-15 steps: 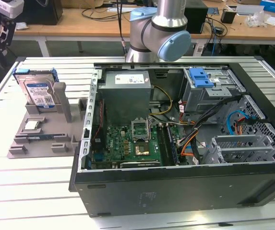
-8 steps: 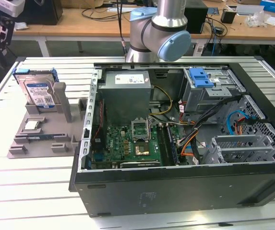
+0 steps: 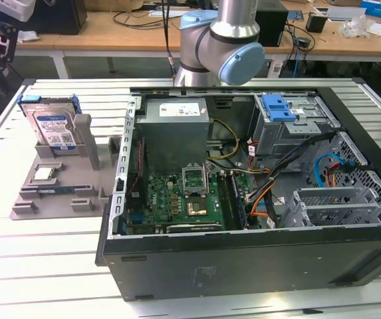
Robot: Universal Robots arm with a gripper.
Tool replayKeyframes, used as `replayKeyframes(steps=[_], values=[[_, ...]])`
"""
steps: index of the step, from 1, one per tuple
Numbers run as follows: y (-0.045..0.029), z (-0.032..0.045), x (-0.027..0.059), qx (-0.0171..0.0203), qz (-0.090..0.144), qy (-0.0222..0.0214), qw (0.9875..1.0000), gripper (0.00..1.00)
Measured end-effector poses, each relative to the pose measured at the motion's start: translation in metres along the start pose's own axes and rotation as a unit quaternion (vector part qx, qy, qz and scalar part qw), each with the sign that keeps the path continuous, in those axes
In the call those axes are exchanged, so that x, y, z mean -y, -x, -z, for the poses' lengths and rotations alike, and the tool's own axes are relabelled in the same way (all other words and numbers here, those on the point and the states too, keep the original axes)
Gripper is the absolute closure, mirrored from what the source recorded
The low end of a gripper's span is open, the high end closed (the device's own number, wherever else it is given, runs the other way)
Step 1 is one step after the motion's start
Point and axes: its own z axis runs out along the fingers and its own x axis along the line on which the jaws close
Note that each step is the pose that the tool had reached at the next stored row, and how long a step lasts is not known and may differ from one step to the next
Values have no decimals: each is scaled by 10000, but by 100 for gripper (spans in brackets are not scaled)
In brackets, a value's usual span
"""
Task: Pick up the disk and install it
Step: 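Pick up the disk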
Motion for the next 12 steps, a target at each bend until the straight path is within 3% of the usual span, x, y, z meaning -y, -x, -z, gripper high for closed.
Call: replayKeyframes(steps=[7, 12], values=[[1, 0, -1, -19, 405, 10, 9992, 89], [2, 0, -1, -30, 670, 16, 9977, 89]])
